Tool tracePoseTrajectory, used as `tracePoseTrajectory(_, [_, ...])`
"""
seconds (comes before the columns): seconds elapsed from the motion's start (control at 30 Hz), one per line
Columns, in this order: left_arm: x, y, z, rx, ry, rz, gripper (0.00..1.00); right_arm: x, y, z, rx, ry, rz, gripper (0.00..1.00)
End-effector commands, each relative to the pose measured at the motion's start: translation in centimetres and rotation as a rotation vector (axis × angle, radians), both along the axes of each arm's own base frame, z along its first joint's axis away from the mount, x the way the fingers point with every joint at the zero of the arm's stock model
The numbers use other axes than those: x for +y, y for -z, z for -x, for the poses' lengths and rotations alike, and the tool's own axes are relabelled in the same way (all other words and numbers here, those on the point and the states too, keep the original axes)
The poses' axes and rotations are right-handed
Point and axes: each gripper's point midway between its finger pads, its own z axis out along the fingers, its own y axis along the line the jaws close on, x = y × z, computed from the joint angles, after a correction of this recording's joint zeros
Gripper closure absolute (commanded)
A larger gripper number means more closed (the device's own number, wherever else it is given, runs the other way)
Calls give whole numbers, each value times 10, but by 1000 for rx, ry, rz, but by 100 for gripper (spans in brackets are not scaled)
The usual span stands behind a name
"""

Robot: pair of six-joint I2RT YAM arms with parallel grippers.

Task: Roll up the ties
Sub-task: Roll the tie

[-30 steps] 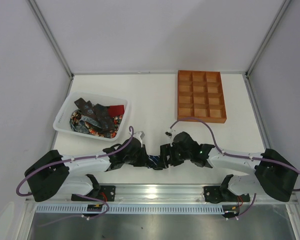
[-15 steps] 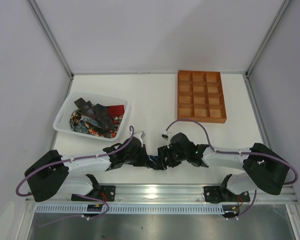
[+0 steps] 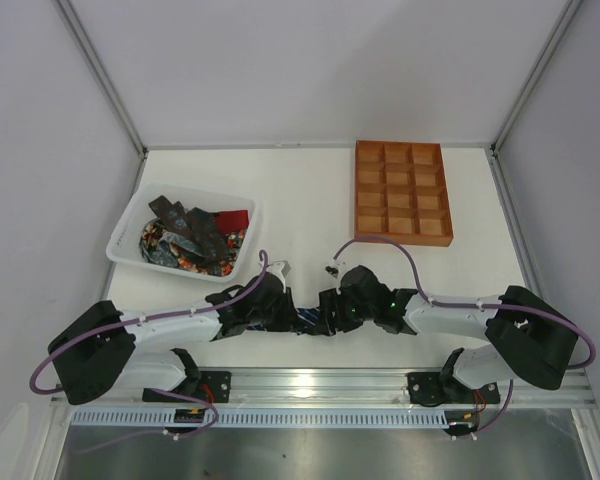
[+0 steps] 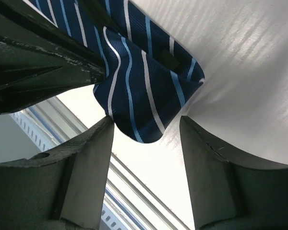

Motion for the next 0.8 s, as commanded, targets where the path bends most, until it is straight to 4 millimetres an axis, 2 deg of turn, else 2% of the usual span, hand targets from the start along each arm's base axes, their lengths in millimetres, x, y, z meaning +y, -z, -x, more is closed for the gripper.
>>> tracePoseTrajectory(0.0, [-8,-21,-14,-67,0,29,79,7,-14,-14,-58,53,-36,39])
tracePoseTrajectory(0.33, [-7,-38,-29,-111,-12,28,67,9,-15,-15,-93,82,-19,41])
tracePoseTrajectory(0.6, [-4,-51,-52,-145,-32,33,65,10,-21,-20,-102,95,-11,41])
tracePoseTrajectory(0.67, [-6,-50,-57,-142,-21,39,65,9,-22,-21,-103,105,-1,41])
tracePoseTrajectory(0.7, [-11,-56,-63,-156,-16,63,65,9,-22,-22,-103,109,1,40])
tracePoseTrajectory(0.77, [-16,-50,-65,-141,16,51,65,9,-24,-24,-104,123,6,40])
